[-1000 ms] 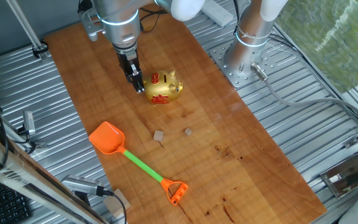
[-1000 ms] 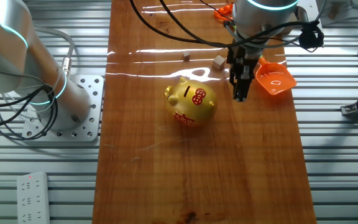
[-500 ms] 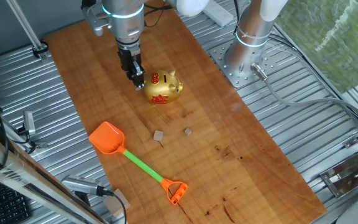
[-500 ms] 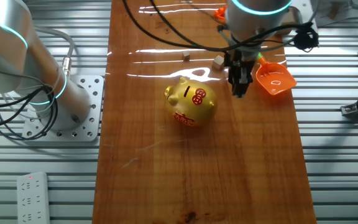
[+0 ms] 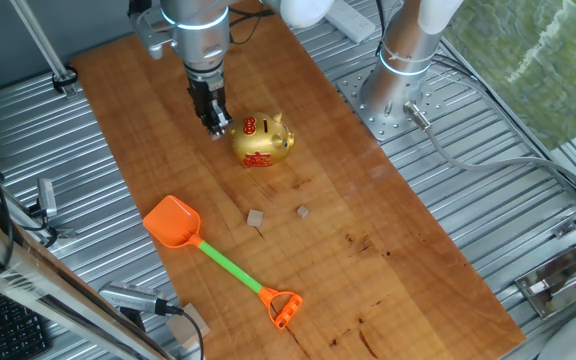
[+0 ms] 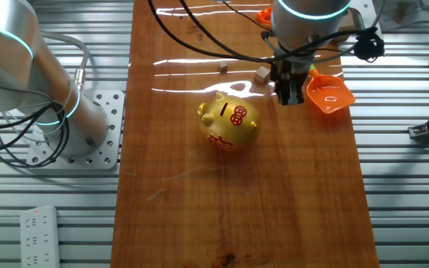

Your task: Use a shovel to scoop up an object

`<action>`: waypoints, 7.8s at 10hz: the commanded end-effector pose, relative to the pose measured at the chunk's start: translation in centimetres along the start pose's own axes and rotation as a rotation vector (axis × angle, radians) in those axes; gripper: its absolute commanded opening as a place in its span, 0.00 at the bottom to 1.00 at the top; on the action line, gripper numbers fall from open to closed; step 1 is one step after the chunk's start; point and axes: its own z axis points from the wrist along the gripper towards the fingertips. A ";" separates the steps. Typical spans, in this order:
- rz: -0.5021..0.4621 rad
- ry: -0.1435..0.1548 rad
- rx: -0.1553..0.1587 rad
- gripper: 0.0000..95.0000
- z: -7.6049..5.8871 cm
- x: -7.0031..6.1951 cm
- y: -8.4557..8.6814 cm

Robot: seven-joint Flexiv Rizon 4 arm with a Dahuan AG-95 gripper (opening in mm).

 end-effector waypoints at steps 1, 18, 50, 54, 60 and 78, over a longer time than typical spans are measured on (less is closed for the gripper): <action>0.000 0.001 -0.001 0.00 0.0 0.0 0.0; 0.035 0.033 0.002 0.00 -1.0 0.2 0.3; -1.274 0.034 0.032 0.00 8.8 -10.5 20.4; -1.378 0.031 0.032 0.00 10.7 -10.8 20.2; -1.543 0.021 0.042 0.00 12.5 -10.9 20.1; -1.699 0.060 0.079 0.40 14.9 -11.0 20.0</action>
